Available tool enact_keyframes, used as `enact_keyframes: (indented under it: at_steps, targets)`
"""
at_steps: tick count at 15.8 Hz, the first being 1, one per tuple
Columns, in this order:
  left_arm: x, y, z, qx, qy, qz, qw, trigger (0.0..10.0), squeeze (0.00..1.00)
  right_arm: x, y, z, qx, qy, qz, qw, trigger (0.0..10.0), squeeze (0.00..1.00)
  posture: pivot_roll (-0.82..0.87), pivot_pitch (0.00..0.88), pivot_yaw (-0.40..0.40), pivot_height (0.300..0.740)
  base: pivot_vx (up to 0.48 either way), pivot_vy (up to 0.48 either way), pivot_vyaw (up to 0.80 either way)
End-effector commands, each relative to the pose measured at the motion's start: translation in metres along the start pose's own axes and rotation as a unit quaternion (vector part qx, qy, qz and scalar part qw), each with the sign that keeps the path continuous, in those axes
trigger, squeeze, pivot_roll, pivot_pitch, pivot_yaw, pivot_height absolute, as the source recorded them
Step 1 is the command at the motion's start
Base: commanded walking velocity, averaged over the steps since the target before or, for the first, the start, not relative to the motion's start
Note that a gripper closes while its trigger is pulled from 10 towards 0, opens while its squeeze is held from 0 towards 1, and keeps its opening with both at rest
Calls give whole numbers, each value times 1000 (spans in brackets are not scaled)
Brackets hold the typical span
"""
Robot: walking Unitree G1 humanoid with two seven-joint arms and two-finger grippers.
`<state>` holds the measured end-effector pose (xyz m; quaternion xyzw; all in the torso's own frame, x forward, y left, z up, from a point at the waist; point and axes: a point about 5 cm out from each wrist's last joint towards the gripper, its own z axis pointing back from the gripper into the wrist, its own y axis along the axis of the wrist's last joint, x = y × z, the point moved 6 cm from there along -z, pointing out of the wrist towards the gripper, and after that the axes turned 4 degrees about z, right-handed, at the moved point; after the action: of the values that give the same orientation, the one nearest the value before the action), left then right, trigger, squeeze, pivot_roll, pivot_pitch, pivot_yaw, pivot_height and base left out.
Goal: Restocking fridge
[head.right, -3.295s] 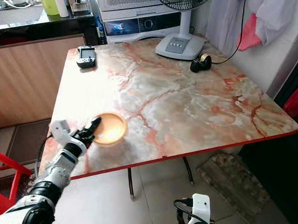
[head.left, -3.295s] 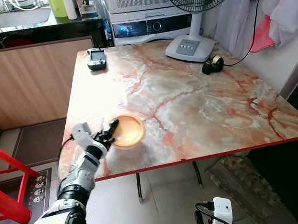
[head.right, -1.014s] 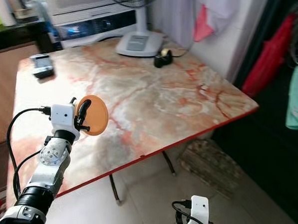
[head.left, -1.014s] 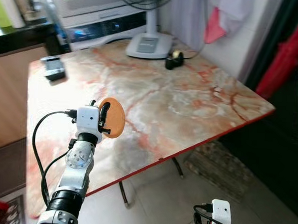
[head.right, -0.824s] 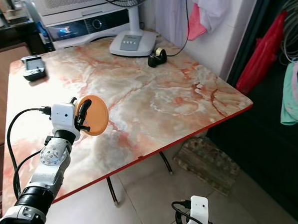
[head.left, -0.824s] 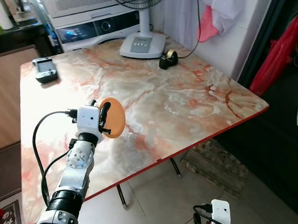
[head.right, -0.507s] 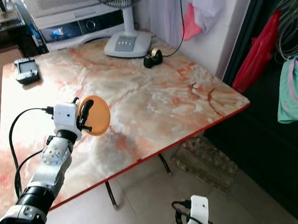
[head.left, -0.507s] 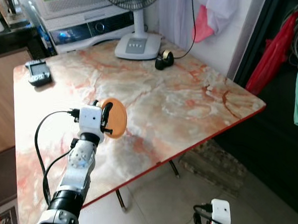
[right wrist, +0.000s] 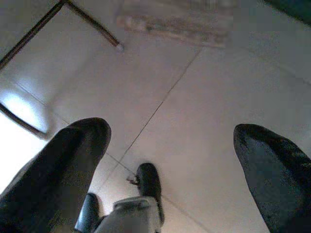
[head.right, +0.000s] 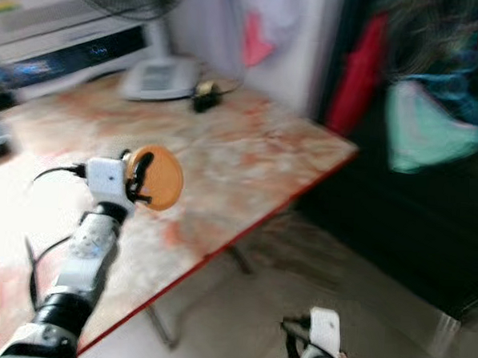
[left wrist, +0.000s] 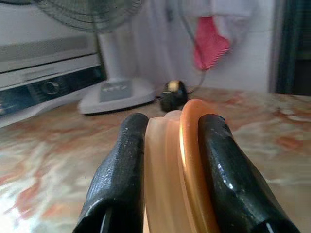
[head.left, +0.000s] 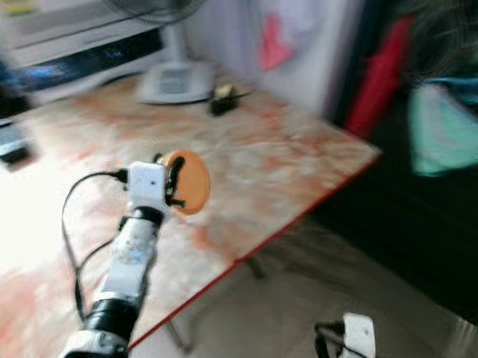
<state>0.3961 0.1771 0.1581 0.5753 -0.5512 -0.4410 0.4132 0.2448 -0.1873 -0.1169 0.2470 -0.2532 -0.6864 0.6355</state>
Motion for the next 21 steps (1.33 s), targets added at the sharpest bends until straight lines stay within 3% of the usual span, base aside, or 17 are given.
enact_keyframes:
  at_steps: [1, 21]
  targets:
    - [0, 8, -3, 14, 1, 4, 1000, 10000, 0, -3, -11, 2, -15, 3, -7, 1000, 10000, 0, -49, 0, 86, 740, 0, 0, -800]
    - [-3, 7, -3, 11, 6, 26, 1000, 10000, 0, 0, -7, 1, -13, 0, -2, 1000, 10000, 0, -42, 0, 72, 740, 0, 0, -800]
